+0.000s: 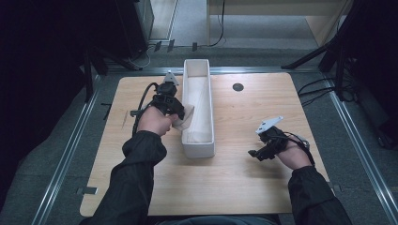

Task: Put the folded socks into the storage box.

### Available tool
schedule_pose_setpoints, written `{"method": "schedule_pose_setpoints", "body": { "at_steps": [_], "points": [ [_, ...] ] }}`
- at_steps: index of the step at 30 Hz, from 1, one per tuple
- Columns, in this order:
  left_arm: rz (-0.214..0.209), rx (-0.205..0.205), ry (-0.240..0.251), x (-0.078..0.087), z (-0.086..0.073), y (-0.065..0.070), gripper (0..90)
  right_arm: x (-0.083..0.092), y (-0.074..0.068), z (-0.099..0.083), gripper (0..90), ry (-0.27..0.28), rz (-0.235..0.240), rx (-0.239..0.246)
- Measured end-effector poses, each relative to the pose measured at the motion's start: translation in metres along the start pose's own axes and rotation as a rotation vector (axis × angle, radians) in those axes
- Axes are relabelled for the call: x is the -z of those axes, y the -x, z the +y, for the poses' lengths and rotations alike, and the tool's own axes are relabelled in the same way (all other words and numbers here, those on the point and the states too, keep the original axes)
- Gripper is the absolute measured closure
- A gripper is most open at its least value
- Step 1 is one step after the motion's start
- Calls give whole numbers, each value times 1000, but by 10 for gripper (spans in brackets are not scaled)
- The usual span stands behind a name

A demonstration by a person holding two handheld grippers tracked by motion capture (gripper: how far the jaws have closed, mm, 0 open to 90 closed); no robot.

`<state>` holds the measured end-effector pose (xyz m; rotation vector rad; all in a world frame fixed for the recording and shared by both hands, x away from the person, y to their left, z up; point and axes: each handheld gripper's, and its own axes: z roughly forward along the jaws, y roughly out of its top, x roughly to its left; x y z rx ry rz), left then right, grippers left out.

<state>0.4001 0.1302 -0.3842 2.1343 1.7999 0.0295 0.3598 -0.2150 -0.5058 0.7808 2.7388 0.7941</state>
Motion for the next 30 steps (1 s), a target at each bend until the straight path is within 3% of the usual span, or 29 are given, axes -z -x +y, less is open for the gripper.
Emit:
{"method": "schedule_pose_setpoints", "body": {
  "at_steps": [6, 8, 12, 16, 25, 30],
  "points": [
    [-33, -20, -12, -12, -1, 19, 706, 0, 0, 0, 157, -2, -2, 5],
    [-17, -34, -12, -17, -3, 26, 705, 0, 0, -1, 157, -5, -1, 2],
    [-36, -24, -13, -30, -10, 34, 702, 0, 0, 0, 157, -4, -3, 8],
    [-47, -11, -32, -44, -16, 36, 689, 0, -1, 0, 157, -5, -6, 10],
    [-10, 3, -53, -66, -30, 37, 680, 0, -1, 0, 157, -13, -3, 11],
    [-4, 20, -51, -67, -30, 37, 674, 0, -1, 0, 157, -16, -2, 12]
  ]
}}
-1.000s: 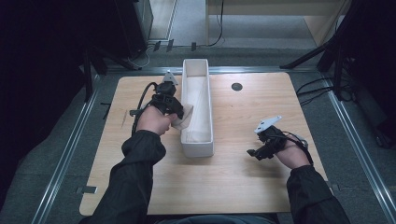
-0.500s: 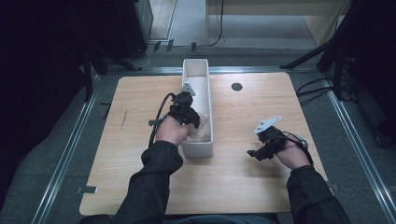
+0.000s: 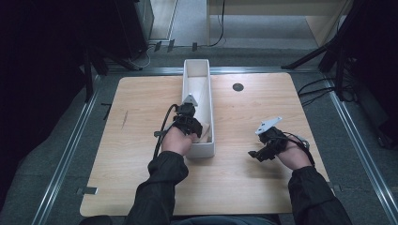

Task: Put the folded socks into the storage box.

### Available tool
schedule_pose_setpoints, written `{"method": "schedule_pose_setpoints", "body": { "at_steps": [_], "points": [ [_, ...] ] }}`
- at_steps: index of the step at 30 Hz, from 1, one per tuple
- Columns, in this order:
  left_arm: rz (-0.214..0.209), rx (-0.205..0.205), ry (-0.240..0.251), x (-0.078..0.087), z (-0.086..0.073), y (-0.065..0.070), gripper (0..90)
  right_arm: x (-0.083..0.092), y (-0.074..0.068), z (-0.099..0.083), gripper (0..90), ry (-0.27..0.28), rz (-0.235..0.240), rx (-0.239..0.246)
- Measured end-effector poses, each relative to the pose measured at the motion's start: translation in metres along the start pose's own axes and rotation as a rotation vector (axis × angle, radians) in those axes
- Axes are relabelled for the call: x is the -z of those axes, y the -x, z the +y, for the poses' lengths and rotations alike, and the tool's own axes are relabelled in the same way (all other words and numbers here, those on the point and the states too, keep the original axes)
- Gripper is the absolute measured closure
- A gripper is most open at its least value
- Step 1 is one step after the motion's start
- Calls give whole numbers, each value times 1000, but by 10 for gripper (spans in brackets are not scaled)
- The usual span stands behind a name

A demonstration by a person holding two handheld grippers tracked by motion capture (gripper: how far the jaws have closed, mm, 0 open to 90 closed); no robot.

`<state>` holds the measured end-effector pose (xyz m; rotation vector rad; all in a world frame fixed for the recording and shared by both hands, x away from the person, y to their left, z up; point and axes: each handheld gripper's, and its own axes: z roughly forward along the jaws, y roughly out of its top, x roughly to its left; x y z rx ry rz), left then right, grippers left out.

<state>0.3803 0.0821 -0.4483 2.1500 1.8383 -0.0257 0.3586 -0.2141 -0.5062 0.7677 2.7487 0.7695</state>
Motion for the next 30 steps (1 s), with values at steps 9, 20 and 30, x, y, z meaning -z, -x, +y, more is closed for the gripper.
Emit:
{"method": "schedule_pose_setpoints", "body": {
  "at_steps": [9, 20, 30],
  "points": [
    [31, -6, -2, 0, -3, 4, 656, 0, 0, 0, 157, 0, -1, 1],
    [50, 0, -10, -1, -3, 6, 597, 0, -1, 0, 157, -3, 0, 5],
    [29, -16, 20, 7, -4, 5, 561, 0, -1, 0, 157, -3, -2, 11]
  ]
}}
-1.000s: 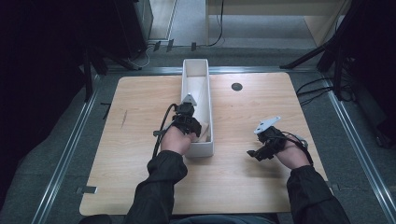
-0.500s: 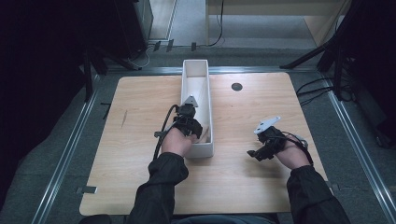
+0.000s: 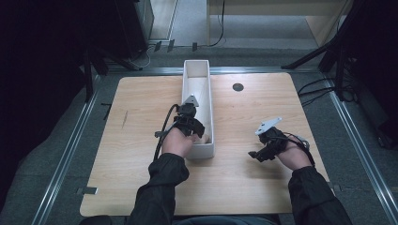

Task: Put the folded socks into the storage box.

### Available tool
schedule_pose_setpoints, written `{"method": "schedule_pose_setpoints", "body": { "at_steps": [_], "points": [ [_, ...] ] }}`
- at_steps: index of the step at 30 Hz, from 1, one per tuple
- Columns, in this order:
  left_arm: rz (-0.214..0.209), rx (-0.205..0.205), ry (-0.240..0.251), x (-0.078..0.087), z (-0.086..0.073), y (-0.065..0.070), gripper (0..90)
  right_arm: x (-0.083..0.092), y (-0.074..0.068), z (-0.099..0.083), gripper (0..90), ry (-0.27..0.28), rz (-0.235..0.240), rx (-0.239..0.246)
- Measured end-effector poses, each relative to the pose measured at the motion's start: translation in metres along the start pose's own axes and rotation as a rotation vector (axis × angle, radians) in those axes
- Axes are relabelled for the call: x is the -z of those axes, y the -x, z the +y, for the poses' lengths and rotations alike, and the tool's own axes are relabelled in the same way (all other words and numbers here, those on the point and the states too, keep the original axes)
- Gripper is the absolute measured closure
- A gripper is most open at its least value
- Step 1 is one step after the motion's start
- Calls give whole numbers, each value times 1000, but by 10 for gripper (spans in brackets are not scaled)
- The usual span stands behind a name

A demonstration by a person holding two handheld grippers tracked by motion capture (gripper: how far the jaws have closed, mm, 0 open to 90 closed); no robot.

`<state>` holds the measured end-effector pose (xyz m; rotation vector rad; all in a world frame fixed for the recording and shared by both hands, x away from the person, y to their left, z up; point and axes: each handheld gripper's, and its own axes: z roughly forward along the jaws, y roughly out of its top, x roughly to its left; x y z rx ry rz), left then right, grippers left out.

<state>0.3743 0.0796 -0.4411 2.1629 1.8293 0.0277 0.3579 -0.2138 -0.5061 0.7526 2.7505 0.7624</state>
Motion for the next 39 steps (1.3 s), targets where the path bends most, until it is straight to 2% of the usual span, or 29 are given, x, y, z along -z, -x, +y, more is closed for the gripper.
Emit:
{"method": "schedule_pose_setpoints", "body": {
  "at_steps": [3, 9, 12, 16, 29, 34, 39],
  "points": [
    [-4, -12, 12, 4, -2, 0, 634, 0, 0, 0, 157, -2, 1, 1],
    [-11, -47, 7, 9, -10, 1, 691, 0, 0, 0, 157, -4, -1, -1],
    [-5, -67, 16, 7, -14, 3, 732, 0, -1, 0, 157, -7, 1, -3],
    [-16, -68, -6, -3, -15, 0, 772, -1, -2, 0, 157, -9, 0, -4],
    [-10, -104, 3, -11, -19, 2, 768, -2, -2, 0, 158, -18, 3, 4],
    [-31, -110, 10, -9, -20, 2, 722, -2, -2, 0, 158, -17, 3, 8],
    [-73, -102, 22, -4, -20, 0, 656, -3, -1, 0, 157, -18, 2, 10]
  ]
}}
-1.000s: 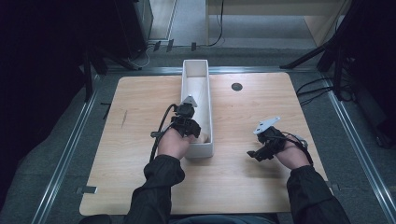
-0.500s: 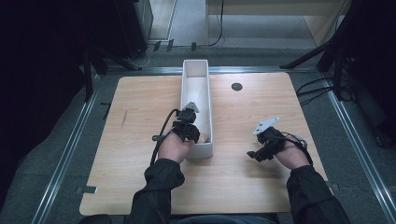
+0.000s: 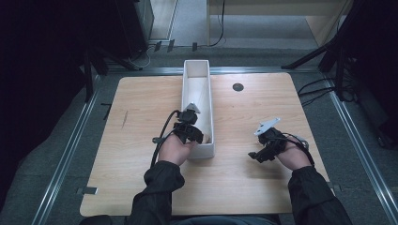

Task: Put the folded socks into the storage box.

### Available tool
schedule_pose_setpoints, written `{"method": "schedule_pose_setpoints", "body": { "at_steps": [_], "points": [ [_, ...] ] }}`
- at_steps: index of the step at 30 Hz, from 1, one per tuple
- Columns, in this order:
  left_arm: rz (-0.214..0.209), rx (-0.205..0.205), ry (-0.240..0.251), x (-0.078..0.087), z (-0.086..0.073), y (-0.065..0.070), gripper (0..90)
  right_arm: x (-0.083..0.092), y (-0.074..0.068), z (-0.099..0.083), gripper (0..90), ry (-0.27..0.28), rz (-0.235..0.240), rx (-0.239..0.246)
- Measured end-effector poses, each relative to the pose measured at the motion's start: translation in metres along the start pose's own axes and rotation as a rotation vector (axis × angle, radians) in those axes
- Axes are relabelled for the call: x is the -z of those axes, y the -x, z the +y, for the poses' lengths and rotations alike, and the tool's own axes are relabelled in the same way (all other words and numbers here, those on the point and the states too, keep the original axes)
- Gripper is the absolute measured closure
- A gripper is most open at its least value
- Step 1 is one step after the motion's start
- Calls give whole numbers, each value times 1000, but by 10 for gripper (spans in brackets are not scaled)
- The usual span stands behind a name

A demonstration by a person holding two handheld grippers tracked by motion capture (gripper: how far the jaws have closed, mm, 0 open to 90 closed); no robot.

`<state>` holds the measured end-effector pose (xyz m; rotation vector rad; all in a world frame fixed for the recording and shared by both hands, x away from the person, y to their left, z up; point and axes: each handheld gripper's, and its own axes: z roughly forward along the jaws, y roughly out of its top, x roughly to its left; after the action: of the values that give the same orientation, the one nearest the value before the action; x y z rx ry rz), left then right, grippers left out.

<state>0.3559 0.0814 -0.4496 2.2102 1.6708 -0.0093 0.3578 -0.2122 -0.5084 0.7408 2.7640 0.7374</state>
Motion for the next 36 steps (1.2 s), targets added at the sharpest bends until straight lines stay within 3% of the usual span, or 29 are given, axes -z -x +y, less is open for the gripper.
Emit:
{"method": "schedule_pose_setpoints", "body": {
  "at_steps": [7, 13, 19, 23, 31, 36],
  "points": [
    [-18, -21, 42, 14, 0, 0, 559, 0, 0, 1, 158, -1, 1, -1],
    [-28, -39, 32, 23, 1, -3, 514, 0, 0, 0, 158, 2, 0, -5],
    [-27, -42, 53, 36, 2, -10, 479, 0, 0, 0, 157, -2, 1, -7],
    [-13, -56, 60, 41, 0, -15, 467, 0, 0, -1, 158, -5, 2, -15],
    [-36, -51, 84, 56, -4, -29, 455, 2, 0, -4, 157, -4, -4, -18],
    [-20, -44, 114, 77, -13, -42, 447, 3, 0, -7, 157, -8, -8, -29]
  ]
}}
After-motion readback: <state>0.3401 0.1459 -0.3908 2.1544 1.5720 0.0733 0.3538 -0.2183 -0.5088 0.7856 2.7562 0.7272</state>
